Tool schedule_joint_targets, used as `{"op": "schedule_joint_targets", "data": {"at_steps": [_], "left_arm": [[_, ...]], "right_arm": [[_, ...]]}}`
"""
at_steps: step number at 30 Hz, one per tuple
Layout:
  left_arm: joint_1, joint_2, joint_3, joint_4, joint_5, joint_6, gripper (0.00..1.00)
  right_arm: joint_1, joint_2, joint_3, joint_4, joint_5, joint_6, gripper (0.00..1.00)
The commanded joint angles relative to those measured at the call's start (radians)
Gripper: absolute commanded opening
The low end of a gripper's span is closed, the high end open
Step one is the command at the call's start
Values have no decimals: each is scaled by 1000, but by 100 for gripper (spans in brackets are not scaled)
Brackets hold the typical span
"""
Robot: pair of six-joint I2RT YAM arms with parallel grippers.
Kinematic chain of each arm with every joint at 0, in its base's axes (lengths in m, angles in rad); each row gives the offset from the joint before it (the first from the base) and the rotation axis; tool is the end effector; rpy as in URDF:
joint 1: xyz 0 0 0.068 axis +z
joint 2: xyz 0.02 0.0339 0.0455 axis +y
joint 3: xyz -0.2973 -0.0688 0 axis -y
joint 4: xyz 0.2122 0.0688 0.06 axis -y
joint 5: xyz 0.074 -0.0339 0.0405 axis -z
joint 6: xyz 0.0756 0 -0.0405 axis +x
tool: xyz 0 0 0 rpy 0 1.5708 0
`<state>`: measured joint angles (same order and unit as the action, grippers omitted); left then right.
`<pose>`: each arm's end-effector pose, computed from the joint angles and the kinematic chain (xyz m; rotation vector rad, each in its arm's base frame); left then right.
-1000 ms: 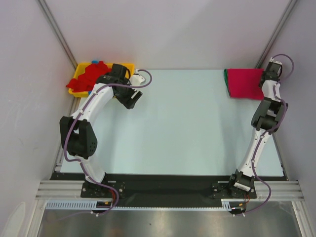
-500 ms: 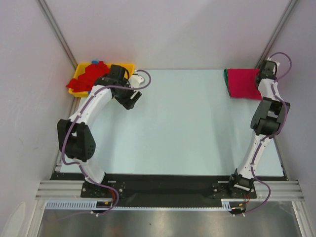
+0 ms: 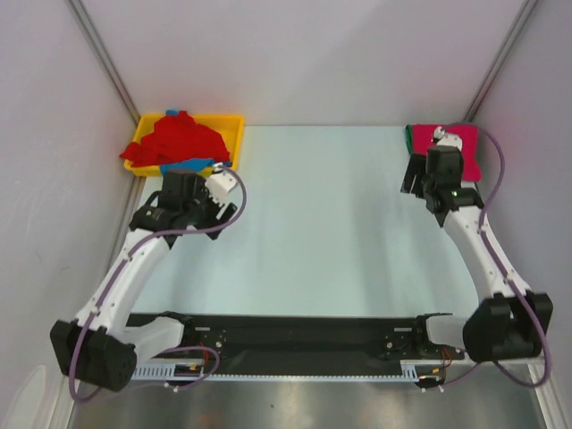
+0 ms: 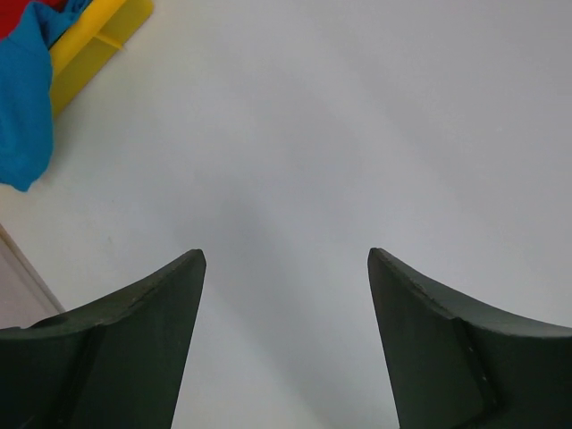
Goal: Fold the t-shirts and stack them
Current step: Neatly place the folded tshirt to the corner
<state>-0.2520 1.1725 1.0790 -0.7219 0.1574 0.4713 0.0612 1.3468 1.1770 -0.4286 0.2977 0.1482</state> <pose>0.2135 -0.0672 0.3192 0.9093 2.1938 -0.0830 0.2949 -0.0041 0.3443 0.2624 2.1301 -0.2009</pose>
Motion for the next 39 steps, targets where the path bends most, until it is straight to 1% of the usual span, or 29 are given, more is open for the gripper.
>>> {"op": "schedule_joint_targets", "data": {"at_steps": [1,2,3,4,5,6,9,12,16,22,24,35,39], "left_arm": [[11,-158,-96,39,-24,-42,80],[11,-177,-129,27,-42,-48,80],[11,-204,-143,24,-56,-57,80],[13,-214,-155,21,-73,-75,81],[14,-223,-177,24,-106,-85,81],[17,-232,-188,29,-111,-94,82],[51,-269,-221,42,-85,-118,82],[71,-293,-248,50,-76,-111,82],[86,-316,-264,67,-76,-111,83],[88,-330,-277,72,-67,-103,84],[88,-336,-278,70,-64,-100,84],[89,-352,-295,72,-58,-89,84],[91,-353,-297,68,-55,-86,84]], "right_arm": [[44,-187,-115,-90,-115,97,78],[51,-260,-158,-108,-124,123,84],[57,-293,-180,-146,-135,134,91],[66,-323,-194,-163,-158,142,99],[71,-349,-217,-182,-166,163,100],[72,-394,-227,-196,-176,169,100],[75,-468,-270,-223,-227,206,100],[75,-514,-321,-213,-244,261,100],[75,-547,-364,-205,-281,295,100],[75,-571,-381,-211,-289,298,100],[74,-575,-384,-203,-339,288,100],[74,-597,-392,-225,-359,260,100],[72,-614,-404,-205,-378,249,100]]}}
